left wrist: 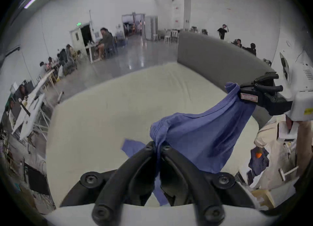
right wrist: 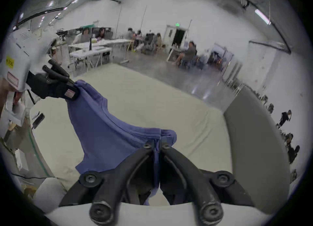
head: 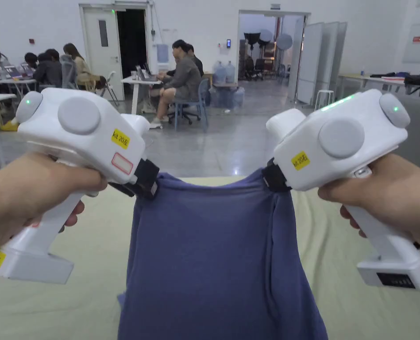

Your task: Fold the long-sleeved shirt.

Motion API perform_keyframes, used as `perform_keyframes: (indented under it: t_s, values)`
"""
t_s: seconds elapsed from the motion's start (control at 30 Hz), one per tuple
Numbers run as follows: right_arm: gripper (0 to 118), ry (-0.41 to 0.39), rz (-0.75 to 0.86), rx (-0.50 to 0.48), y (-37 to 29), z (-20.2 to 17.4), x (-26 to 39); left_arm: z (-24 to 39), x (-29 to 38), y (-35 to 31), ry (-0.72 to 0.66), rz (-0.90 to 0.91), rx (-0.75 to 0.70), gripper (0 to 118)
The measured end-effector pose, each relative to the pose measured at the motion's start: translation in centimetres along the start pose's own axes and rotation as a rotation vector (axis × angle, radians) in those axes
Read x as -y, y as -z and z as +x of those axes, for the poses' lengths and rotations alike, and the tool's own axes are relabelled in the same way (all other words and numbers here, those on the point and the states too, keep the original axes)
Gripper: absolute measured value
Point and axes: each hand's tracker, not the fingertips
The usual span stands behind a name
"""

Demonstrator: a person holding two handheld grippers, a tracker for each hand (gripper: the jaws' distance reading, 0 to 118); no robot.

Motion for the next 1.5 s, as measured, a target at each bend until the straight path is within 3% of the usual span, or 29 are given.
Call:
perform_keyframes:
  t_s: [0.23, 0.4, 0.47, 0.6, 1.0, 1.23, 1.43, 1.5]
  values:
    - [1, -0.032, 0.094, 0.074, -8.5, 0.7, -6.3, 1.7, -3.7, -8.9, 0.015, 0.122, -0.072, 0]
    - [1, -0.063, 0.126, 0.133, -9.7, 1.9, -11.3, 1.2, -7.1, -11.2, -0.001, 0.193, -0.099, 0]
    - [1, -0.103, 0.151, 0.151, -9.0, 2.5, -13.0, 0.4, -8.5, -10.9, -0.009, 0.207, -0.105, 0]
    - [1, -0.084, 0.155, 0.191, -6.3, 3.8, -16.3, -1.7, -11.7, -9.2, -0.044, 0.246, -0.143, 0]
    - [1, -0.123, 0.127, 0.31, 3.8, 6.3, -22.6, -5.7, -18.5, -2.1, -0.054, 0.247, -0.221, 0]
    - [1, -0.124, 0.09, 0.333, 11.3, 6.0, -20.3, -7.6, -18.7, 4.4, -0.063, 0.206, -0.232, 0]
    - [1, -0.209, -0.053, 0.265, 22.8, 2.2, -11.1, -8.6, -10.5, 16.3, -0.061, -0.025, -0.201, 0]
    - [1, -0.203, -0.103, 0.209, 26.2, -0.3, -6.3, -8.5, -6.3, 20.7, -0.058, -0.147, -0.173, 0]
